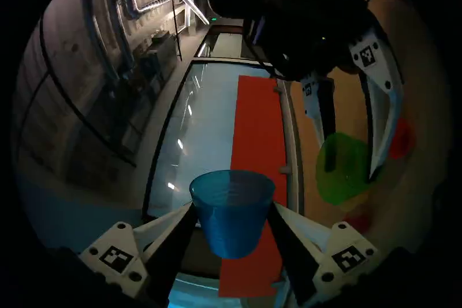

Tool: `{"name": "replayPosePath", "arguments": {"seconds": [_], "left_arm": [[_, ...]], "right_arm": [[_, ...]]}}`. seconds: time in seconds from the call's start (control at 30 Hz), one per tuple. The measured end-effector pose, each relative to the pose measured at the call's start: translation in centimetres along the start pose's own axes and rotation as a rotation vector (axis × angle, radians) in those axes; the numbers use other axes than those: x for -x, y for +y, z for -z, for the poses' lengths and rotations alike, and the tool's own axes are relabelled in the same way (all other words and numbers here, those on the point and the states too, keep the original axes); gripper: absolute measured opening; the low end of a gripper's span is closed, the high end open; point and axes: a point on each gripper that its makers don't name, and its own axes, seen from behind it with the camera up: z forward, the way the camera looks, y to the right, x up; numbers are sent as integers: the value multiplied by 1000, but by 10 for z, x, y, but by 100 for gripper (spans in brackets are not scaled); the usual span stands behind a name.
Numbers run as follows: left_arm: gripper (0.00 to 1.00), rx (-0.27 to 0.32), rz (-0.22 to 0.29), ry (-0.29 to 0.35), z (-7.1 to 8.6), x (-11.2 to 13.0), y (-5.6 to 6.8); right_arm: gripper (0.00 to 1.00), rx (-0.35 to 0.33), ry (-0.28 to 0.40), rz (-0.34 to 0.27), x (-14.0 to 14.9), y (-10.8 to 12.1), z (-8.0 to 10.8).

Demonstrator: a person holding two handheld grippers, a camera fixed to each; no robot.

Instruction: Pour water

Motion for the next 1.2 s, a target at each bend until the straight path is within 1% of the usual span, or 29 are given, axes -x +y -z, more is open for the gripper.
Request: {"name": "replayPosePath", "arguments": {"seconds": [0.07, 0.17, 0.27, 0.4, 0.5, 0.6, 0.8, 1.0, 1.2], "left_arm": [[83, 6, 56, 3, 0, 1, 1], [83, 15, 153, 5, -1, 5, 1], [83, 19, 267, 3, -2, 10, 1], [83, 25, 437, -5, -2, 17, 4], [83, 28, 544, -4, 1, 19, 5], [83, 27, 634, 0, 3, 22, 5], [83, 22, 798, 9, 4, 27, 6], [82, 33, 960, 27, 5, 31, 8], [82, 41, 1126, 70, 8, 30, 3]], "right_arm": [[88, 2, 1, 0, 0, 0, 1], [88, 5, 3, -3, -1, 1, 2], [88, 7, 7, -6, -2, 1, 2], [89, 10, 9, -7, -3, 0, 4], [88, 14, 10, -5, -4, 0, 5], [88, 16, 13, -4, -6, -1, 6], [88, 20, 18, -5, -9, -2, 7], [88, 21, 20, -7, -10, -4, 8], [88, 23, 26, -10, -16, -4, 9]]}}
